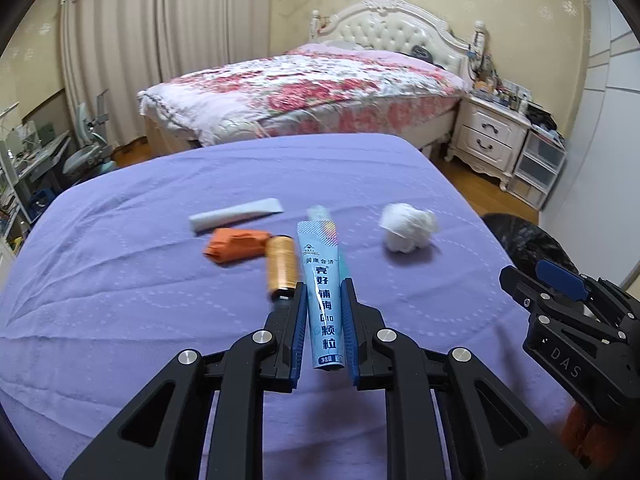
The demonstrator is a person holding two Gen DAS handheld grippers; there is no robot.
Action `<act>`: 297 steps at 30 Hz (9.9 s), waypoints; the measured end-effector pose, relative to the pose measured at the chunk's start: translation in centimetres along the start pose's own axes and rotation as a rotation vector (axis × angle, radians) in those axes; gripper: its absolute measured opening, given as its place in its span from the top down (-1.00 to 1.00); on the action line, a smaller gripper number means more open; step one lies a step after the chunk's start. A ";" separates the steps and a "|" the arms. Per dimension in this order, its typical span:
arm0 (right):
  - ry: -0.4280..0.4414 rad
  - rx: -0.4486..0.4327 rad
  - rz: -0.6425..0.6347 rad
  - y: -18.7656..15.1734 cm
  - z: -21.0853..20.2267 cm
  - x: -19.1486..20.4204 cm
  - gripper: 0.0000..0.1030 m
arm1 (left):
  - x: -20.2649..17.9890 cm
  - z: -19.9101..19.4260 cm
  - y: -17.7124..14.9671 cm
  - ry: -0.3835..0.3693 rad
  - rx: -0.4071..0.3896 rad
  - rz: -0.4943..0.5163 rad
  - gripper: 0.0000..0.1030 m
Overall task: Collect trash
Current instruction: 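Grasp the blue-white printed tube with the left tool, then grasp the white tissue ball with the right tool while the left tool holds the tube, then carry the tube and tissue over the bin and open both tools, then grasp the gold bottle with the left tool, then grasp the teal tube with the right tool while the left tool holds the bottle, then carry the bottle and teal tube over the bin and open both tools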
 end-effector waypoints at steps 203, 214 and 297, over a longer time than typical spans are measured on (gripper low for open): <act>0.106 0.147 -0.182 0.9 8.2 12.4 0.55 | 13.8 2.4 -2.6 0.182 0.069 -0.147 0.51; 0.110 0.140 -0.173 0.2 6.6 11.1 0.61 | 12.8 2.1 -2.5 0.166 0.059 -0.136 0.51; -0.328 0.045 0.234 -2.2 1.3 -19.5 0.28 | -20.4 8.3 1.9 -0.220 0.025 0.244 -0.37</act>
Point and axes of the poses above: each gripper's, at about its wrist camera, not at the fingertips, and z roughly the way its jaws point, x to its left, y to its top, the point moved 4 cm from there along z, roughly the way its jaws point, and after that the axes turned 9 degrees about -x, right-handed, at the moved point
